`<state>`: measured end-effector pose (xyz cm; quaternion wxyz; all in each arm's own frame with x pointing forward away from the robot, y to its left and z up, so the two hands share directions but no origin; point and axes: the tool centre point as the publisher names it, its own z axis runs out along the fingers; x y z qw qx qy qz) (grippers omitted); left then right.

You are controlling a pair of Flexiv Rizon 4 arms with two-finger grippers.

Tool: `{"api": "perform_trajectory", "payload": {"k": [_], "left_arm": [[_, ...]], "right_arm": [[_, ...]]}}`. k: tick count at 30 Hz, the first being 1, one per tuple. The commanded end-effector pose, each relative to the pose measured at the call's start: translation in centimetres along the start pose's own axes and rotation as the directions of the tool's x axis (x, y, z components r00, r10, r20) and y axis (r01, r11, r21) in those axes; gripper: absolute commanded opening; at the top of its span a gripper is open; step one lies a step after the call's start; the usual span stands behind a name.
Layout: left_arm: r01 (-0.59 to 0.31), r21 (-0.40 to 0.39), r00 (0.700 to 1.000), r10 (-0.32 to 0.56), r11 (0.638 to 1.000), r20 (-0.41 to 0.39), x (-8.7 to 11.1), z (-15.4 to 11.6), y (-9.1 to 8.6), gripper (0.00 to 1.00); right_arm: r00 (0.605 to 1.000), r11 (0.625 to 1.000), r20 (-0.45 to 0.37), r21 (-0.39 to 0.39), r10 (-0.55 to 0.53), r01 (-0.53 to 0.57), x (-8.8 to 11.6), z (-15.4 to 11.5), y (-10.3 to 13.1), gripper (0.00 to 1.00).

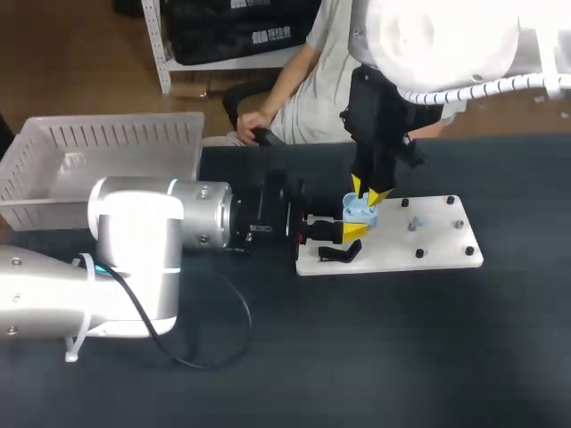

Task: Pick up each earbud case from the left stands, insert the matching earbuds, close the lid, and place the case in the box.

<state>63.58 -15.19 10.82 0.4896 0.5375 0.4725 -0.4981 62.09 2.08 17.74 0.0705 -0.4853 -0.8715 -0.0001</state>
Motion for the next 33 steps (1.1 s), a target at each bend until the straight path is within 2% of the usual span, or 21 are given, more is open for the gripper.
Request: {"api": "perform_trajectory", "payload": {"k": [1, 33], "left_arm": [[-0.003, -0.003, 1.0, 0.003, 1.0, 0.002, 0.11, 0.08, 0.02, 0.0], [-0.003, -0.003, 1.0, 0.003, 1.0, 0.002, 0.11, 0.08, 0.02, 0.0]], "right_arm": [[1.0, 1.0, 0.001, 0.005, 0.0, 0.0, 0.16, 0.12, 0.16, 0.0], [1.0, 1.0, 0.01, 0.006, -0.016, 0.016, -0.25, 1.08, 0.83, 0.0]]}}
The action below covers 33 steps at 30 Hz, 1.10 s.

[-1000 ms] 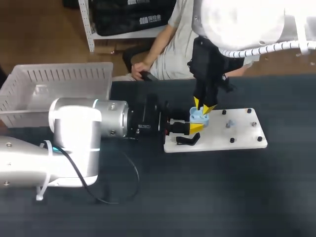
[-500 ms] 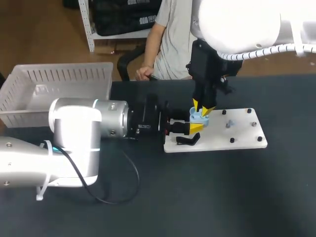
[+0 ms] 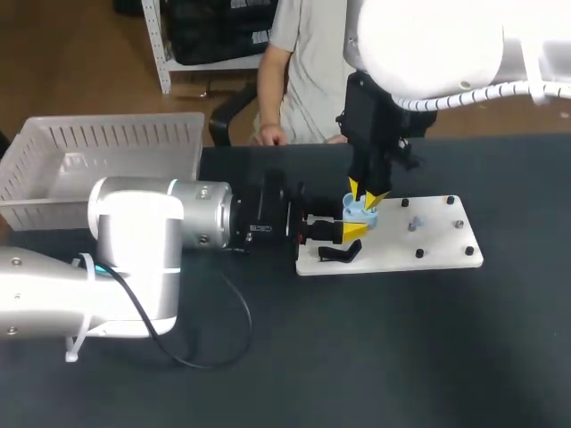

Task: Pick up each earbud case from the left stands, insert the matching earbuds, close the lid, and place the case in the box.

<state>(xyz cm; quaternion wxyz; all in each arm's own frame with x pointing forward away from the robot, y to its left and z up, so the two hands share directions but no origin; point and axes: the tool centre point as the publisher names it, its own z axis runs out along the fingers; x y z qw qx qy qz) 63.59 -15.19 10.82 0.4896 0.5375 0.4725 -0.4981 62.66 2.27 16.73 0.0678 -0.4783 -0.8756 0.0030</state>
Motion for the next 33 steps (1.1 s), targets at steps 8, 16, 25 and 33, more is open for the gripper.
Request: {"api": "perform_trajectory", "payload": {"k": [8, 16, 25, 33], "left_arm": [[-0.003, -0.003, 1.0, 0.003, 1.0, 0.002, 0.1, 0.1, 0.0, 0.0], [-0.003, -0.003, 1.0, 0.003, 1.0, 0.002, 0.1, 0.1, 0.0, 0.0], [-0.003, -0.003, 1.0, 0.003, 1.0, 0.002, 0.1, 0.1, 0.0, 0.0], [-0.003, -0.003, 1.0, 0.003, 1.0, 0.002, 0.1, 0.1, 0.0, 0.0]], "right_arm": [[1.0, 1.0, 0.004, 0.008, -0.002, 0.002, -0.3, 0.3, 0.4, 0.0], [1.0, 1.0, 0.012, 0.005, -0.001, 0.001, -0.6, 0.4, 0.4, 0.0], [1.0, 1.0, 0.021, 0.01, 0.004, -0.004, -0.9, 0.6, 0.3, 0.0], [1.0, 1.0, 0.013, 0.021, 0.002, -0.002, -1.0, 1.3, 0.2, 0.0]]}}
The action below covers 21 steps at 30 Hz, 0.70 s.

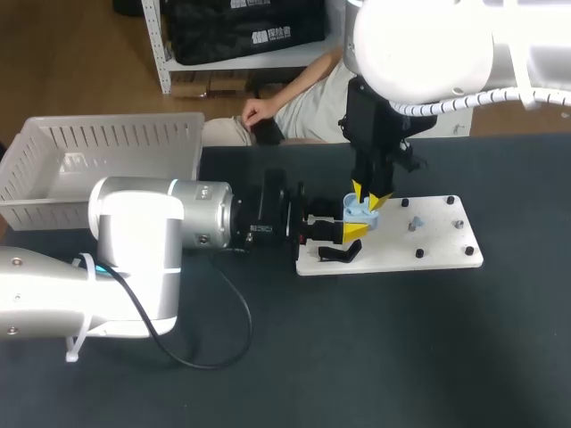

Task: Pick up each earbud case from the left stands, insert the matching earbuds, close the lid, and place the case in the box.

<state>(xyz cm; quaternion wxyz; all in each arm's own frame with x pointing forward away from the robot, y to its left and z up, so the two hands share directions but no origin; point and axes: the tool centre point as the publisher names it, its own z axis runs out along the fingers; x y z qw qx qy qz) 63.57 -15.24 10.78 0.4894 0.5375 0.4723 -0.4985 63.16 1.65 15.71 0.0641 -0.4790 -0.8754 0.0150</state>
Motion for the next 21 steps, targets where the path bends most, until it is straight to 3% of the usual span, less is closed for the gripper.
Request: {"api": "perform_trajectory", "payload": {"k": [1, 10, 12, 13, 14, 18, 21], "left_arm": [[-0.003, -0.003, 1.0, 0.003, 1.0, 0.002, 0.1, 0.0, 0.0, 0.0], [-0.003, -0.003, 1.0, 0.003, 1.0, 0.002, 0.1, 0.0, 0.0, 0.0], [-0.003, -0.003, 1.0, 0.003, 1.0, 0.002, 0.1, 0.0, 0.0, 0.0], [-0.003, -0.003, 1.0, 0.003, 1.0, 0.002, 0.1, 0.0, 0.0, 0.0], [-0.003, -0.003, 1.0, 0.003, 1.0, 0.002, 0.1, 0.0, 0.0, 0.0], [-0.003, -0.003, 1.0, 0.003, 1.0, 0.002, 0.1, 0.0, 0.0, 0.0], [-0.003, -0.003, 1.0, 0.003, 1.0, 0.002, 0.1, 0.0, 0.0, 0.0]], "right_arm": [[1.0, 1.0, -0.006, 0.006, -0.004, 0.004, -0.1, 0.6, 0.1, 0.0], [1.0, 1.0, -0.016, 0.011, -0.012, 0.012, -0.1, 1.1, 0.1, 0.0], [1.0, 1.0, -0.02, 0.007, -0.014, 0.014, 0.0, 1.0, 0.1, 0.43], [1.0, 1.0, -0.023, 0.003, -0.015, 0.015, 0.0, 0.9, 0.0, 0.5], [1.0, 1.0, -0.027, -0.006, -0.015, 0.015, 0.1, 0.7, -0.2, 0.65], [0.998, 0.998, -0.057, -0.066, -0.019, 0.015, 0.3, -0.4, -1.8, 0.8], [0.996, 0.991, -0.084, -0.134, -0.041, 0.03, 0.1, -1.7, -3.3, 0.7]]}}
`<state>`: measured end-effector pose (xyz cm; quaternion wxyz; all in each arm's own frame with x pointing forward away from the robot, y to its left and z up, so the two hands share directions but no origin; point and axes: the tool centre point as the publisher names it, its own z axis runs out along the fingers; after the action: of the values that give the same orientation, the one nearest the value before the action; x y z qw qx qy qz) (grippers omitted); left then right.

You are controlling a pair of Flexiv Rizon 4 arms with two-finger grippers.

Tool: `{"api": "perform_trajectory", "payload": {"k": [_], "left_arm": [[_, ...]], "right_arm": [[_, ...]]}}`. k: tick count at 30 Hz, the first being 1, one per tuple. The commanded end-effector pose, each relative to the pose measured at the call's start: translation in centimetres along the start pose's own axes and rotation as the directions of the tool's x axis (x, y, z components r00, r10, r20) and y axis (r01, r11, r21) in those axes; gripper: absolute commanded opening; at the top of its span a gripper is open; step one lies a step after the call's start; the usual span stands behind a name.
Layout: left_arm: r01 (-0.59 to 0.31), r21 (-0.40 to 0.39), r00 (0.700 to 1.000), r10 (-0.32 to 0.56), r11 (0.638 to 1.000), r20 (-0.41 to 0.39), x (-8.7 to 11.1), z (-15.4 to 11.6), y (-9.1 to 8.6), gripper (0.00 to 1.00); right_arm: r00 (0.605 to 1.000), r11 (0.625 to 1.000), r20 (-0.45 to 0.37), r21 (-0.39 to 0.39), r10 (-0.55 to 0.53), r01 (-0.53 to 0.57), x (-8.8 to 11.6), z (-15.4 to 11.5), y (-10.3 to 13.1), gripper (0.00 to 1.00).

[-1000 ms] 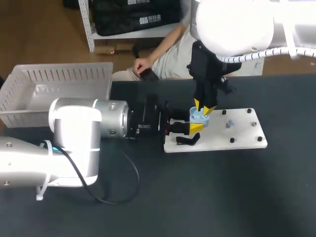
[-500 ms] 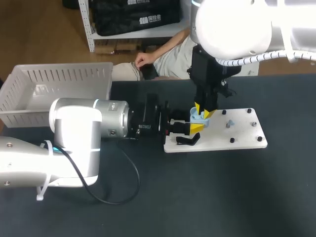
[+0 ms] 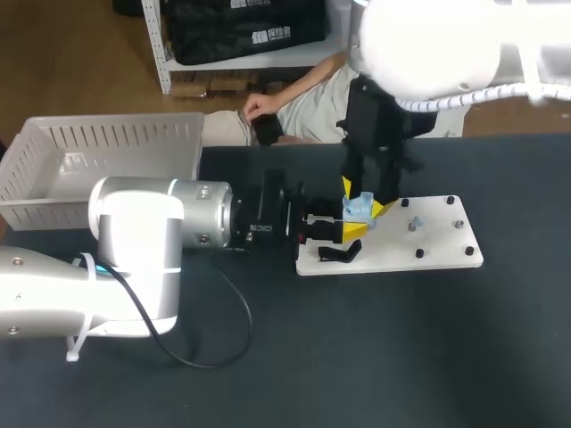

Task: Pick up each earbud case from the left stands, insert the matching earbuds, close the lid, and place the case in the box.

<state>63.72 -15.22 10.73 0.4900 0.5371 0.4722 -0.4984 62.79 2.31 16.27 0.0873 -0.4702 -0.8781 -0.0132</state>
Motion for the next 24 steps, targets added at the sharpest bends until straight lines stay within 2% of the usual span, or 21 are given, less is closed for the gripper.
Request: {"api": "perform_trajectory", "payload": {"k": [1, 2, 5, 6, 7, 9, 13, 16, 20, 24], "left_arm": [[-0.003, -0.002, 1.0, 0.003, 1.0, 0.001, 0.0, 0.0, -0.1, 0.0], [-0.003, -0.002, 1.0, 0.003, 1.0, 0.001, 0.0, 0.0, -0.1, 0.0], [-0.003, -0.002, 1.0, 0.003, 1.0, 0.001, 0.0, 0.0, -0.1, 0.0], [-0.003, -0.002, 1.0, 0.003, 1.0, 0.001, 0.0, 0.0, -0.1, 0.0], [-0.003, -0.002, 1.0, 0.003, 1.0, 0.001, 0.0, 0.0, -0.1, 0.0], [-0.003, -0.002, 1.0, 0.003, 1.0, 0.001, 0.0, 0.0, -0.1, 0.0], [-0.003, -0.002, 1.0, 0.003, 1.0, 0.001, 0.0, 0.0, -0.1, 0.0], [-0.003, -0.002, 1.0, 0.003, 1.0, 0.001, 0.0, 0.0, -0.1, 0.0], [-0.003, -0.002, 1.0, 0.003, 1.0, 0.001, 0.0, 0.0, -0.1, 0.0], [-0.003, -0.002, 1.0, 0.003, 1.0, 0.001, 0.0, 0.0, -0.1, 0.0]], "right_arm": [[0.999, 0.991, -0.016, -0.126, -0.035, 0.033, -0.7, -1.8, -3.8, 0.61], [0.998, 0.987, -0.022, -0.147, -0.061, 0.058, -0.7, -2.1, -4.5, 0.58], [0.984, 0.965, 0.004, -0.194, -0.178, 0.175, -1.1, -2.8, -5.7, 0.65], [0.966, 0.943, 0.026, -0.213, -0.256, 0.255, -1.2, -2.9, -6.2, 0.63], [0.953, 0.927, 0.054, -0.218, -0.299, 0.304, -1.3, -3.0, -6.5, 0.53], [0.924, 0.894, 0.074, -0.235, -0.375, 0.381, -1.7, -3.1, -6.9, 0.47], [0.86, 0.827, 0.13, -0.236, -0.493, 0.51, -3.2, -2.9, -7.3, 0.47], [0.817, 0.786, 0.151, -0.22, -0.557, 0.577, -5.7, -2.6, -7.2, 0.49], [0.729, 0.705, 0.195, -0.187, -0.656, 0.684, -7.4, -2.1, -6.6, 0.49], [0.62, 0.609, 0.242, -0.128, -0.746, 0.783, -8.9, -0.8, -5.8, 0.47]]}}
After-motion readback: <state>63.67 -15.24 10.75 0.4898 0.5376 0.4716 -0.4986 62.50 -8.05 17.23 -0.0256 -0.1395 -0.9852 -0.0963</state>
